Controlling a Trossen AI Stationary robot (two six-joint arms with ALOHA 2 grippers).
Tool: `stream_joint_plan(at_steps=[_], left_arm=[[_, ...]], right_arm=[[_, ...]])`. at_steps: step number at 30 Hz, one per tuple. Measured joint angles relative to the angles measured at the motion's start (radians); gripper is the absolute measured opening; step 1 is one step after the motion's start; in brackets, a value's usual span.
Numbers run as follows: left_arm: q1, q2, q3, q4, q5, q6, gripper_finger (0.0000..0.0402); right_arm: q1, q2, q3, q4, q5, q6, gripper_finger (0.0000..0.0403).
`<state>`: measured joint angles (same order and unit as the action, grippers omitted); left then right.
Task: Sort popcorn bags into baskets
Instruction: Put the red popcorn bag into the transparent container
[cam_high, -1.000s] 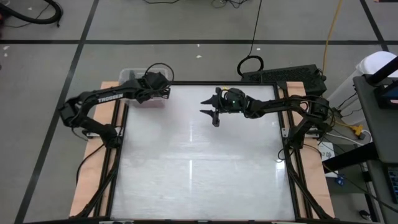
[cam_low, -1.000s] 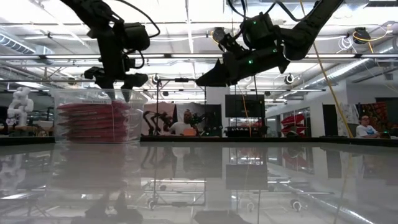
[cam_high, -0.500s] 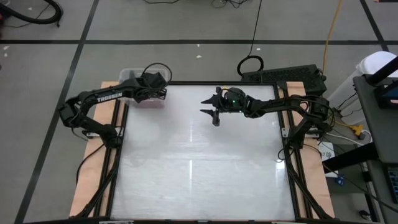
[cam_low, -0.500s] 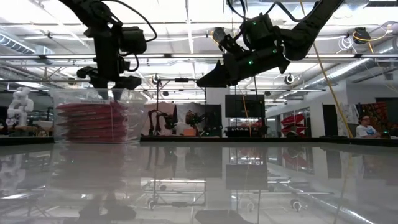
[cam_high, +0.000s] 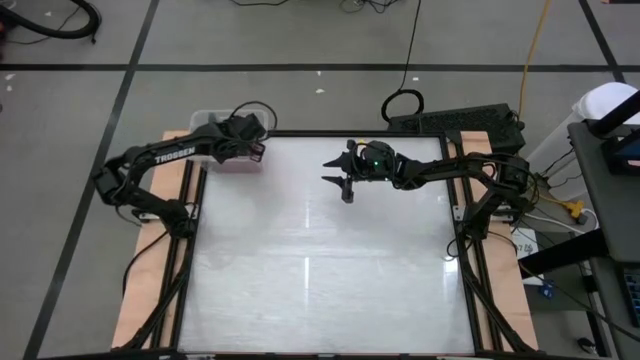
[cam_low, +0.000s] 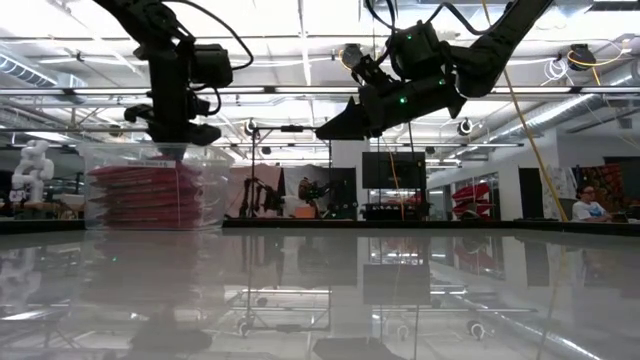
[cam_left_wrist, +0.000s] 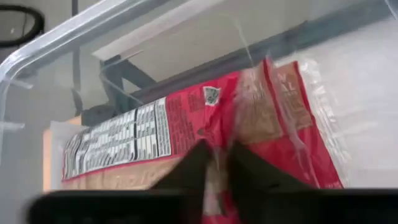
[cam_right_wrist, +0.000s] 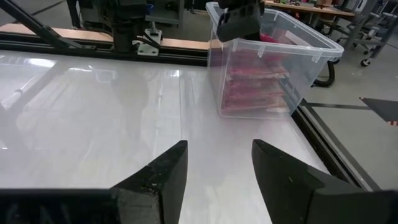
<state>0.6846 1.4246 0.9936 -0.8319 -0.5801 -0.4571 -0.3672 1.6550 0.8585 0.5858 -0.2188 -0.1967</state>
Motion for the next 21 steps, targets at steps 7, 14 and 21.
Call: stream_joint_plan(at_steps=[7,14,21], left_arm=[[0.000,-0.004,0.001,0.005,0.020,0.044,0.0006],[-0.030,-0.035,0.068,-0.052,-0.057,0.094,0.0003],[-0.115,-0.081,0.158,-0.071,-0.048,0.149,0.0001]], right_arm=[[0.000,0.000,0.000,0.004,0.000,-0.002,0.0171],[0.000,0.000,0.000,0.003,0.001,-0.003,0.0171],[0.000,0.000,0.000,0.004,0.001,-0.003,0.0171]])
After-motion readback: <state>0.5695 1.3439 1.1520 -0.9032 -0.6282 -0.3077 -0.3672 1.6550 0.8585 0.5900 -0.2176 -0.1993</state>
